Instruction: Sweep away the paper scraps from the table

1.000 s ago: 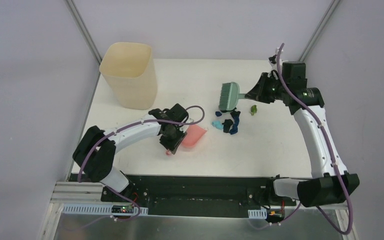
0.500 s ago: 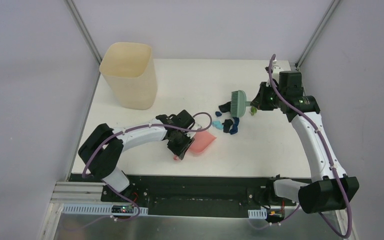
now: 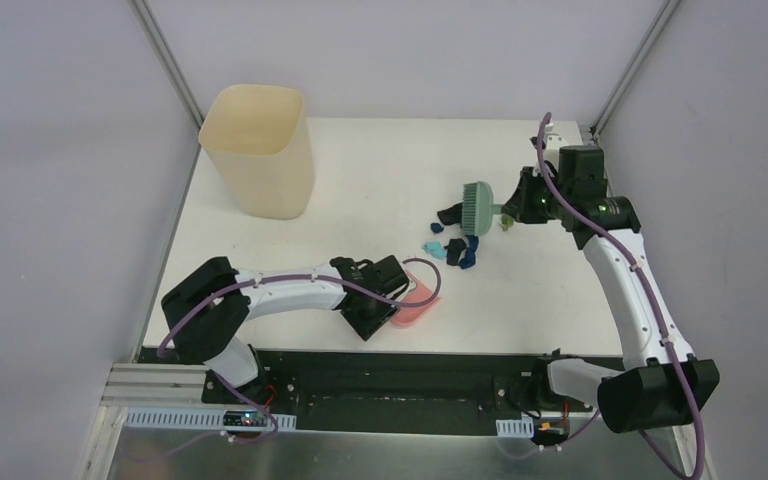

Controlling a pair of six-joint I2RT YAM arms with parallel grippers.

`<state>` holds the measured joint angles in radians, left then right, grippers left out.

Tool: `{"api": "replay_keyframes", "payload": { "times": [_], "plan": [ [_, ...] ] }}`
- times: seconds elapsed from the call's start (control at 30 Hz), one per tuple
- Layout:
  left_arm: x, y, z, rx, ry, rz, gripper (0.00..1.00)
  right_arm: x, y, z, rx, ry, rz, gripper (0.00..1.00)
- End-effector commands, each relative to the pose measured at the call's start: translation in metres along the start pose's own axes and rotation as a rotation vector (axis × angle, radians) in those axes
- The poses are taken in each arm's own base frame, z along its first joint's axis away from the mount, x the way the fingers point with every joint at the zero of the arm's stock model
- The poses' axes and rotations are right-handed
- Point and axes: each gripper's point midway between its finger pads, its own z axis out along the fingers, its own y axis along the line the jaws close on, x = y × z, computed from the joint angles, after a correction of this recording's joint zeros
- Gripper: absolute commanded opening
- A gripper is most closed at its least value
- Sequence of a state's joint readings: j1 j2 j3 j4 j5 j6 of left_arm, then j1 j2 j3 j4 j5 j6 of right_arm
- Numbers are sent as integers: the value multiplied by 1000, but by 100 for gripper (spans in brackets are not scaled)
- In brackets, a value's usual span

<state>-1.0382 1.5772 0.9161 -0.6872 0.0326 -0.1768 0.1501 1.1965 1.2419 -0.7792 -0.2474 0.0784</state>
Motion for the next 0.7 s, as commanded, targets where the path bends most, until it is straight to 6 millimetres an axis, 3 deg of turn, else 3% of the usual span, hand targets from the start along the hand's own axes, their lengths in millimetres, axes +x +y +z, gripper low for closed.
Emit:
{"api": "replay_keyframes", "payload": {
  "times": [0.0, 0.13, 0.47, 0.67],
  "plan": [
    [-2, 9, -4, -72, -38, -39, 38, -17, 3, -13, -7, -102, -51, 0],
    [-6, 12, -9, -90, -67, -32, 35, -18, 2, -18, -1, -102, -93, 0],
    [-23, 9, -34, -82, -113, 18, 13, -29, 7, -33, -34, 2, -358, 0],
    [-26, 13, -51, -115, 29, 131, 8, -30, 15, -16, 58, 121, -561, 0]
  ]
}}
